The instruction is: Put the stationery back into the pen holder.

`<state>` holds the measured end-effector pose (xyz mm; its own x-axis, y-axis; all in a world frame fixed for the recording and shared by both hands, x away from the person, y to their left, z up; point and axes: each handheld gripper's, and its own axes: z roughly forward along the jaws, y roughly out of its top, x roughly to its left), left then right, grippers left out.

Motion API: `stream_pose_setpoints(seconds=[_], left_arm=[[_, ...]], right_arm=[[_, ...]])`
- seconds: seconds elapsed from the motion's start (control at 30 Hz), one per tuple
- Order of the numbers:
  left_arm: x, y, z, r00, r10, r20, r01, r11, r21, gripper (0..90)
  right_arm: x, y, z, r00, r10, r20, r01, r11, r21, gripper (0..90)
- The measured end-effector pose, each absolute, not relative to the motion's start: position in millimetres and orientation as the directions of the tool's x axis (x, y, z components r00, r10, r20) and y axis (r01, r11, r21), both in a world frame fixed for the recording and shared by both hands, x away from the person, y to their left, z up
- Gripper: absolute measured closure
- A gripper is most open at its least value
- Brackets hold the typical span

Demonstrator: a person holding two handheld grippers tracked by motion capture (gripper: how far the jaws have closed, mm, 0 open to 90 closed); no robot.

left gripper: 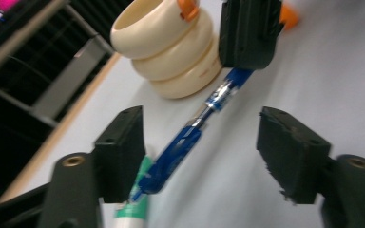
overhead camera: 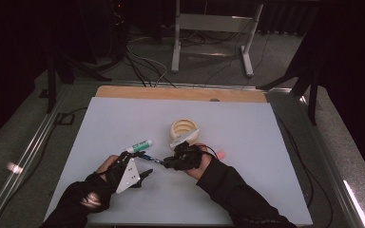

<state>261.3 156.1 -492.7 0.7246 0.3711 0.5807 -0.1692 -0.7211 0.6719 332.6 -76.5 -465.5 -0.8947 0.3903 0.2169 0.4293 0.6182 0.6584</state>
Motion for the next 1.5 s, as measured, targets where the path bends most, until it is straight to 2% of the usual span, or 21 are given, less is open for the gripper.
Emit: stream_pose_setpoints(seconds=[0.3,0.6,0.67,0.87,0.93,0.97,1.0,1.13,1.17,1.37,1.5], left_arm=[[261,138,-506,0.61,0.239,0.756,-0.249,-0.848,0.469,56.6],[261,127,-512,0.528,0.14,0.837,-0.283,-0.901,0.329,68.9],[262,125,-512,0.517,0.143,0.844,-0.284,-0.902,0.326,73.1],[263,124,-515,0.516,0.114,0.849,-0.302,-0.903,0.305,78.7],[264,125,-514,0.533,0.134,0.835,-0.301,-0.892,0.336,80.1],[265,125,-512,0.543,0.151,0.826,-0.296,-0.886,0.356,80.4],[266,126,-510,0.553,0.158,0.818,-0.292,-0.883,0.368,80.5],[270,129,-504,0.584,0.197,0.787,-0.272,-0.866,0.419,80.6],[270,130,-503,0.591,0.199,0.781,-0.27,-0.865,0.424,80.6],[276,133,-497,0.651,0.28,0.706,-0.224,-0.817,0.531,80.6],[281,136,-492,0.677,0.332,0.657,-0.188,-0.785,0.59,80.6]], right_arm=[[335,-74,-463,-0.887,0.397,0.236,0.448,0.618,0.646,80.5],[336,-69,-461,-0.882,0.401,0.248,0.461,0.626,0.629,80.4],[336,-69,-460,-0.881,0.4,0.253,0.464,0.624,0.629,80.4],[337,-69,-457,-0.879,0.407,0.247,0.464,0.62,0.633,80.2],[337,-71,-455,-0.882,0.405,0.242,0.457,0.608,0.649,79.2],[337,-73,-453,-0.884,0.4,0.242,0.452,0.597,0.663,77.3],[338,-75,-451,-0.882,0.402,0.245,0.452,0.578,0.679,67.0],[338,-85,-440,-0.87,0.43,0.243,0.449,0.485,0.751,48.1],[338,-88,-436,-0.869,0.435,0.238,0.444,0.469,0.764,48.0],[337,-106,-414,-0.853,0.47,0.227,0.414,0.346,0.842,30.3],[337,-123,-402,-0.833,0.505,0.226,0.401,0.269,0.876,22.9]])
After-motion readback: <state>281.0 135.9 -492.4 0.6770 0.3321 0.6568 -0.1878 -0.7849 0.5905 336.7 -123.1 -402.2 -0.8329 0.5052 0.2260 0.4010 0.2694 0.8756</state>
